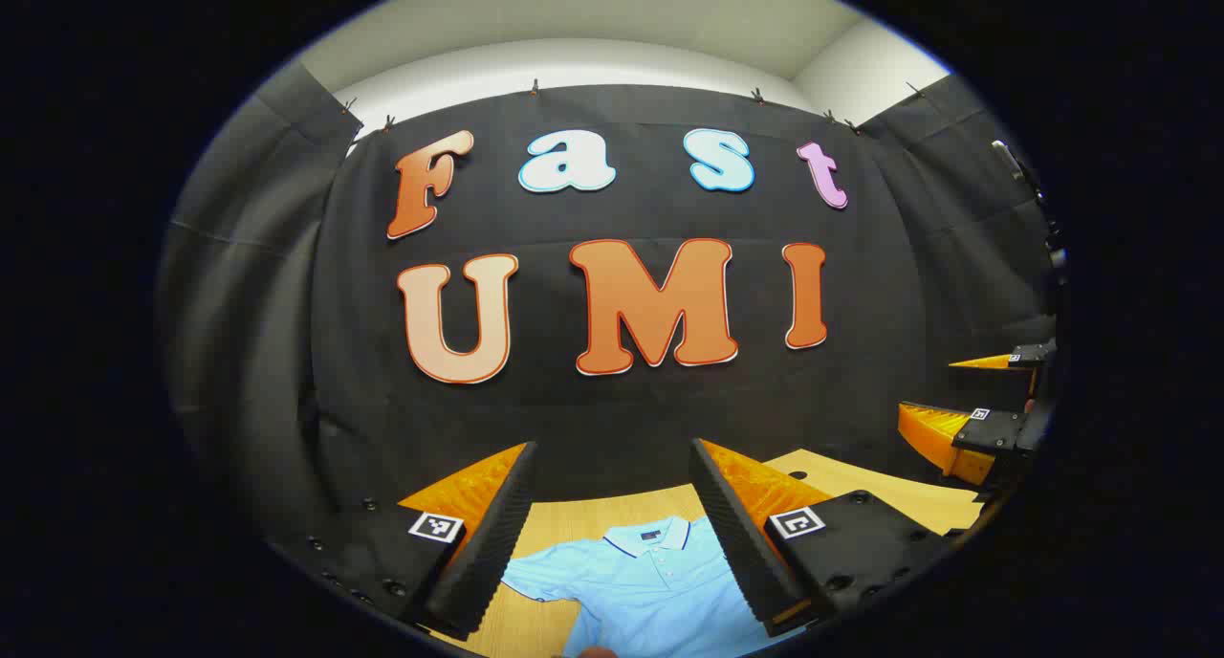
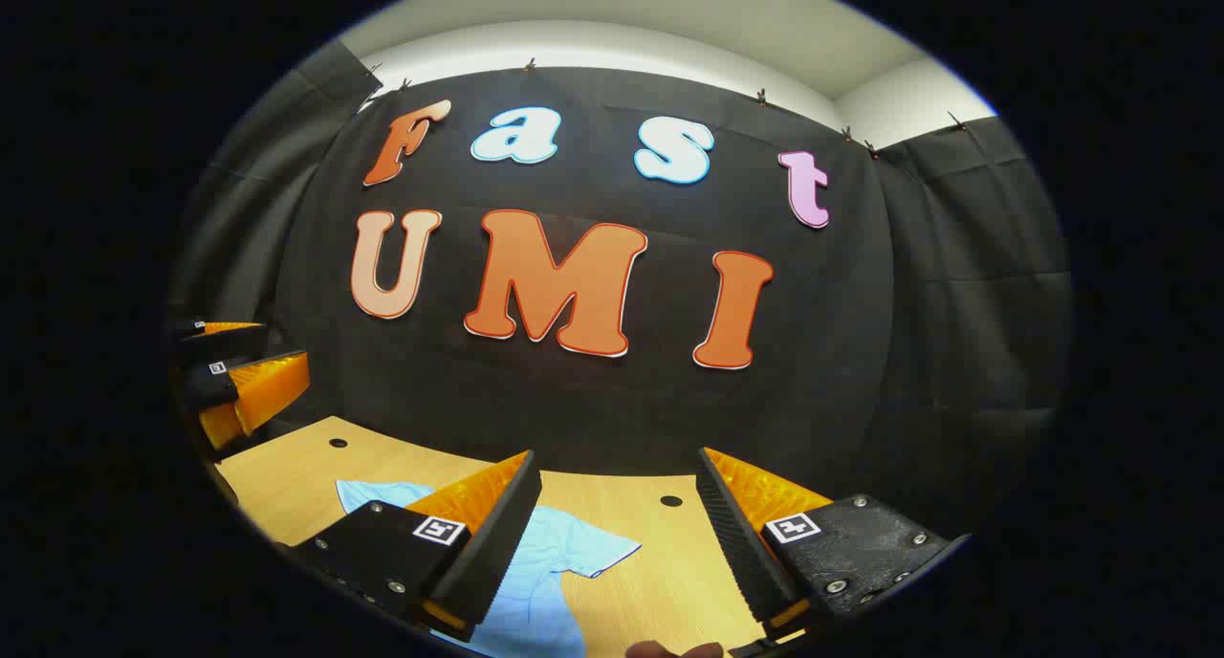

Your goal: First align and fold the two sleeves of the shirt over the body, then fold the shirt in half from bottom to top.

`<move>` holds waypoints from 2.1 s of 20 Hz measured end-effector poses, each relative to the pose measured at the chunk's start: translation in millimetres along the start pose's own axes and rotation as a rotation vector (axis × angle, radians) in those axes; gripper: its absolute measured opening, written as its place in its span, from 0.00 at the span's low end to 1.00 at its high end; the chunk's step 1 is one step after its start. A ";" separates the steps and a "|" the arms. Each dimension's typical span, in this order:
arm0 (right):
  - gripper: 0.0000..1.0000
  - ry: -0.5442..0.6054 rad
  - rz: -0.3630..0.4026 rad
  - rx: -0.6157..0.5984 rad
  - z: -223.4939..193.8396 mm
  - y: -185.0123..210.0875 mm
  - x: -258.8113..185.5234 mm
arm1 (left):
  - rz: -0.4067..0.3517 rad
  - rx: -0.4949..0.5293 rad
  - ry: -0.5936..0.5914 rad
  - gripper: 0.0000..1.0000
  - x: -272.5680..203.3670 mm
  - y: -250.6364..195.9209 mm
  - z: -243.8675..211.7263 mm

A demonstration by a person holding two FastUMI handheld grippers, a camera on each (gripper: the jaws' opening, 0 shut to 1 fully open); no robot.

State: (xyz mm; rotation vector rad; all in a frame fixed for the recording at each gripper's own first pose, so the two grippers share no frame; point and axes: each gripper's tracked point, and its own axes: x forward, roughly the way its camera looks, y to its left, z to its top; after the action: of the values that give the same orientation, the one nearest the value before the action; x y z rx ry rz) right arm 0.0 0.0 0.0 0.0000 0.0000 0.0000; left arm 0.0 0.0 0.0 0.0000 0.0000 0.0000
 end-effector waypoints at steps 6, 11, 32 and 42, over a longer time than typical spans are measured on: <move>0.98 -0.013 0.033 -0.024 6.9 2.4 25.6 | 0.064 0.004 -0.027 1.00 14.7 9.8 14.5; 0.98 0.034 0.041 -0.029 -5.0 -1.0 40.8 | 0.046 -0.003 -0.031 1.00 23.6 -0.5 13.8; 0.98 0.460 0.181 0.018 -148.5 3.7 152.6 | 0.153 0.039 0.064 1.00 53.0 1.5 -7.2; 0.99 0.693 0.163 0.035 -234.0 6.3 194.8 | 0.240 0.094 0.132 1.00 63.9 12.7 -21.3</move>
State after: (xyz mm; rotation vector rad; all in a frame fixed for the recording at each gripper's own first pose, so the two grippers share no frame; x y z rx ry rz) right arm 194.8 6.3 -234.0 0.0355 0.6926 0.1632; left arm 63.9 12.7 -21.3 0.0944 0.1316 0.2401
